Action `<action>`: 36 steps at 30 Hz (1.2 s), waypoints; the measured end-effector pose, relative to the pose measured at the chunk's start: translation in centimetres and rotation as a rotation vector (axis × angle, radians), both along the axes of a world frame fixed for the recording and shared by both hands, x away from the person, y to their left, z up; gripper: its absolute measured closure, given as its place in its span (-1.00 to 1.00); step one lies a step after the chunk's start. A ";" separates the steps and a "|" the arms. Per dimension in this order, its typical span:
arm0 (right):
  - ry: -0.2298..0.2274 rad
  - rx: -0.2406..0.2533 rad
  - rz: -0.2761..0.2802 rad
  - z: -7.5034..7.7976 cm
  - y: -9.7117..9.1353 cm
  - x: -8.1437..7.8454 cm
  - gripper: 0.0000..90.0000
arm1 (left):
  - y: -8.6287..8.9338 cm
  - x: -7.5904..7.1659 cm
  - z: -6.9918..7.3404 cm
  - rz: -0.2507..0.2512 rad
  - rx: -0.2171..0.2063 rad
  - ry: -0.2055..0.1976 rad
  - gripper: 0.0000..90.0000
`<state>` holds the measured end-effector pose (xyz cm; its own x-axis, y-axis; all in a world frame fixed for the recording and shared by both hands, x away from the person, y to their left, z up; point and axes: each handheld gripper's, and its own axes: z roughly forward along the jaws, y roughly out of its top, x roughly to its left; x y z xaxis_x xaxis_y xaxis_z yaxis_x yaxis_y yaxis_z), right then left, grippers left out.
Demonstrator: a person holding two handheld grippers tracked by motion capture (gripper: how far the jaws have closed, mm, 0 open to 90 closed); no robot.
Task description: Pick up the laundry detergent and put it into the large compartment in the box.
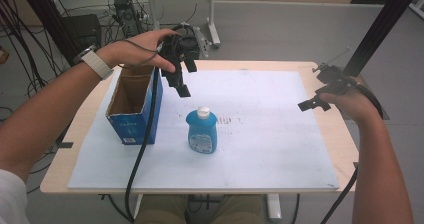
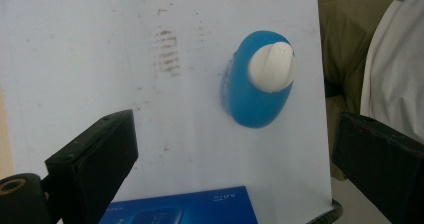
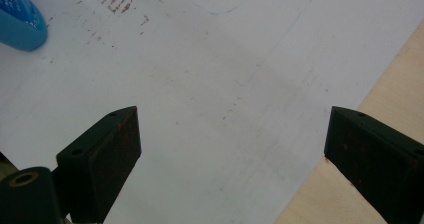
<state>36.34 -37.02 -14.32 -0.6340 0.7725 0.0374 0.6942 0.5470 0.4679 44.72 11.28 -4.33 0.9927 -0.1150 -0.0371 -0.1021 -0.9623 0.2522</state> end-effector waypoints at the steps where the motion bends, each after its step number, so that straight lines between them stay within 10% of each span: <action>1: 0.001 0.000 0.000 0.0 0.0 0.0 -0.82 | -0.1 0.0 0.0 -0.007 0.001 0.001 -0.89; 36: 0.002 0.004 0.002 -0.6 -0.1 -0.3 -0.82 | -4.4 -2.4 -2.3 -0.089 0.077 0.006 -0.86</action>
